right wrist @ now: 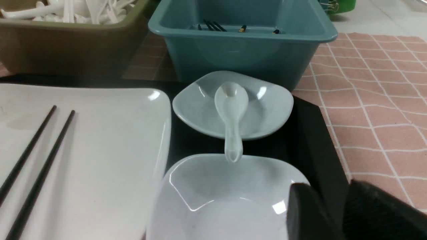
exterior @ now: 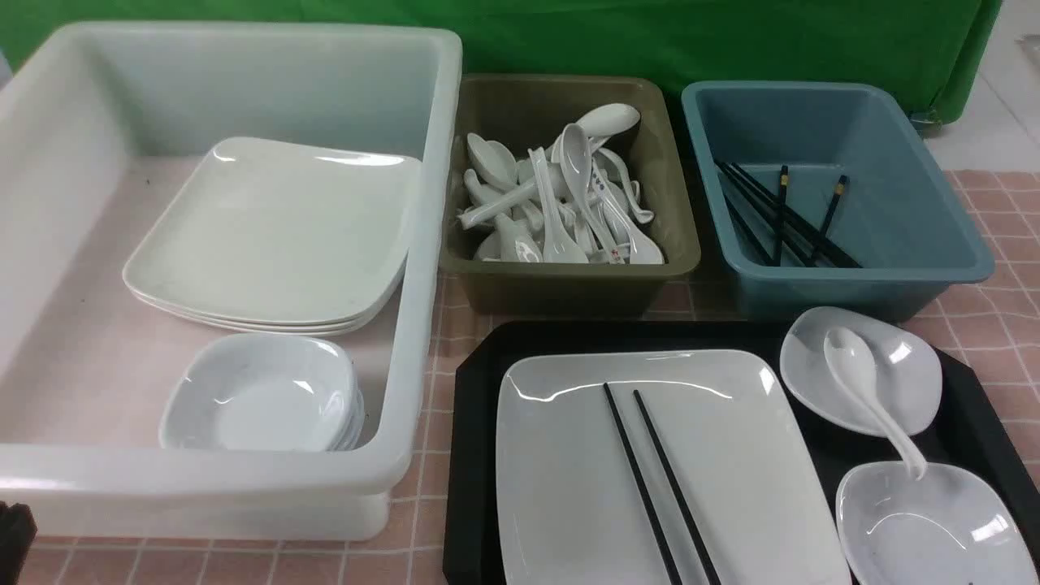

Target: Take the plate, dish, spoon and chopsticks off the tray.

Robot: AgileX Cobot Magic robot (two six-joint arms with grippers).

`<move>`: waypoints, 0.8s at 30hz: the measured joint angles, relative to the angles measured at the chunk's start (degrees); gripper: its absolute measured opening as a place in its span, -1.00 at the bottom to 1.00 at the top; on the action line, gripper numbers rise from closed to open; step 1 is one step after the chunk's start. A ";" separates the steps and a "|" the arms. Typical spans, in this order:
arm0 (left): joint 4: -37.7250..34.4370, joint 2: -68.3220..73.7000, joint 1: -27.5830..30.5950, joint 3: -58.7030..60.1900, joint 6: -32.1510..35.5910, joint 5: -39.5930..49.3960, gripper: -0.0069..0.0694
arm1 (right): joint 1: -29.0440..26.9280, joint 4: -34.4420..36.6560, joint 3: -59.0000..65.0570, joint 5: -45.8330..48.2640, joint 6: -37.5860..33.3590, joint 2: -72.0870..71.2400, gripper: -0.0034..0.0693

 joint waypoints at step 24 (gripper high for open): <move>-21.00 0.00 0.00 0.00 -4.50 -21.12 -0.76 | 0.00 0.00 0.00 0.00 0.00 0.00 -0.24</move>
